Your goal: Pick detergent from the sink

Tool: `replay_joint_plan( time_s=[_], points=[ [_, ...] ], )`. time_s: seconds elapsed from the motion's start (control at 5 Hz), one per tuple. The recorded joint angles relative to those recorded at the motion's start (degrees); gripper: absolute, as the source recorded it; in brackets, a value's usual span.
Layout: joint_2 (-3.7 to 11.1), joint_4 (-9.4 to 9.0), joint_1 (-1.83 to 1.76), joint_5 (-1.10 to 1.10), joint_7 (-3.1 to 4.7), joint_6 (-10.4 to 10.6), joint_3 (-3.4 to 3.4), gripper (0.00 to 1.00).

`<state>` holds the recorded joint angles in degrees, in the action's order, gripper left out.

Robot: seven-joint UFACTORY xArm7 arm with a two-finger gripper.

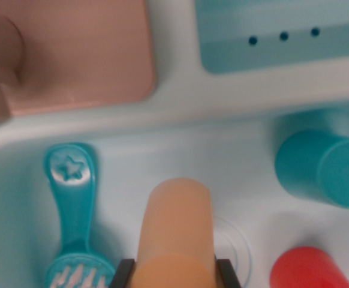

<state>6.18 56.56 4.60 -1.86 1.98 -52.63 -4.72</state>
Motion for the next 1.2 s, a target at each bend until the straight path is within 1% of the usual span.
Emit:
replay_joint_plan(
  time_s=[0.2,0.4,0.6,0.8,1.0,1.2],
  points=[
    [0.0,0.0,0.0,0.0,0.0,0.0,0.0,1.0],
    [-0.68,1.52,-0.01,0.09,-0.09,-2.19,0.0,1.0],
    [-0.68,1.52,-0.01,0.09,-0.09,-2.19,0.0,1.0],
    [-1.46,3.29,-0.02,0.2,-0.19,-4.74,-0.01,1.0],
    [-1.46,3.29,-0.02,0.2,-0.19,-4.74,-0.01,1.0],
    [-2.23,5.03,-0.03,0.3,-0.3,-7.25,-0.01,1.0]
  ],
)
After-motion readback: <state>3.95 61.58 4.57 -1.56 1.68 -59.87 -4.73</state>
